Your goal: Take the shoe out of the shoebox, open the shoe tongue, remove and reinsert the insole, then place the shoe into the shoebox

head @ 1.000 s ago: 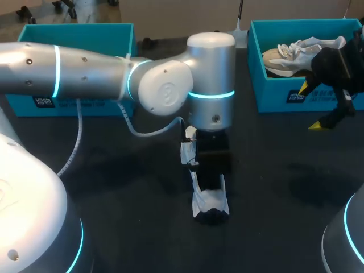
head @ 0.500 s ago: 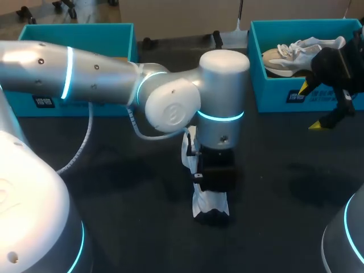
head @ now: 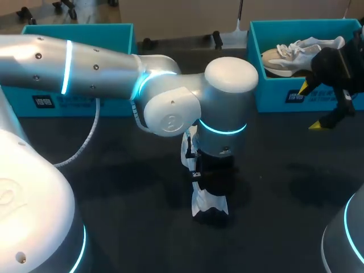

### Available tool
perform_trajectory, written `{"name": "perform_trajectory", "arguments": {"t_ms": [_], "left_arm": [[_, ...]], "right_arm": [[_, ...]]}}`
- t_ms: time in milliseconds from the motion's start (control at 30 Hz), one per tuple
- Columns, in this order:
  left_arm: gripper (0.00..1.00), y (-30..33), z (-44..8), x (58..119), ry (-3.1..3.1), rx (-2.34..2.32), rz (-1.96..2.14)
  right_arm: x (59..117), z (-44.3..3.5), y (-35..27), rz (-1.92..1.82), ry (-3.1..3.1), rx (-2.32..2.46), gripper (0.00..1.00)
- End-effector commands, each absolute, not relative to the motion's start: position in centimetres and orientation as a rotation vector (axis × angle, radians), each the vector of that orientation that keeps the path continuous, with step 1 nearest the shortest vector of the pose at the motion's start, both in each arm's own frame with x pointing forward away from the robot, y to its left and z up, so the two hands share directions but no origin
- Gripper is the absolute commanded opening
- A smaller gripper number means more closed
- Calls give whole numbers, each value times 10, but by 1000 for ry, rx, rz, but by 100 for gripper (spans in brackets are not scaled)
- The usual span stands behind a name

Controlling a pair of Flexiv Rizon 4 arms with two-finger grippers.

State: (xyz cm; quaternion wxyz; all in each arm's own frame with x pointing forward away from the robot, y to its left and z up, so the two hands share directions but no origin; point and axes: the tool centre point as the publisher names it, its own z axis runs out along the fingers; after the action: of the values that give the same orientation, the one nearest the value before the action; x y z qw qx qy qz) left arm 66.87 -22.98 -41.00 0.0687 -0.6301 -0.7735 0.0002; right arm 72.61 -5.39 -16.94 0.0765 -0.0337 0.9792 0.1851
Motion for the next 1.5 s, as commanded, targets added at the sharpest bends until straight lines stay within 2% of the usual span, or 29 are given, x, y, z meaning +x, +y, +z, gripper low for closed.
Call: {"name": "perform_trajectory", "arguments": {"t_ms": [33,700,1500], "left_arm": [[0,-223,-439,687,-2380,-1904,-11],[0,-219,-361,697,-2415,-2059,86],[0,-228,-430,694,-2288,-2064,12]], "right_arm": [[728,-170,-52,550,2939,-101,100],[728,-170,-52,550,2939,-101,100],[728,-170,-52,550,2939,-101,100]]}}
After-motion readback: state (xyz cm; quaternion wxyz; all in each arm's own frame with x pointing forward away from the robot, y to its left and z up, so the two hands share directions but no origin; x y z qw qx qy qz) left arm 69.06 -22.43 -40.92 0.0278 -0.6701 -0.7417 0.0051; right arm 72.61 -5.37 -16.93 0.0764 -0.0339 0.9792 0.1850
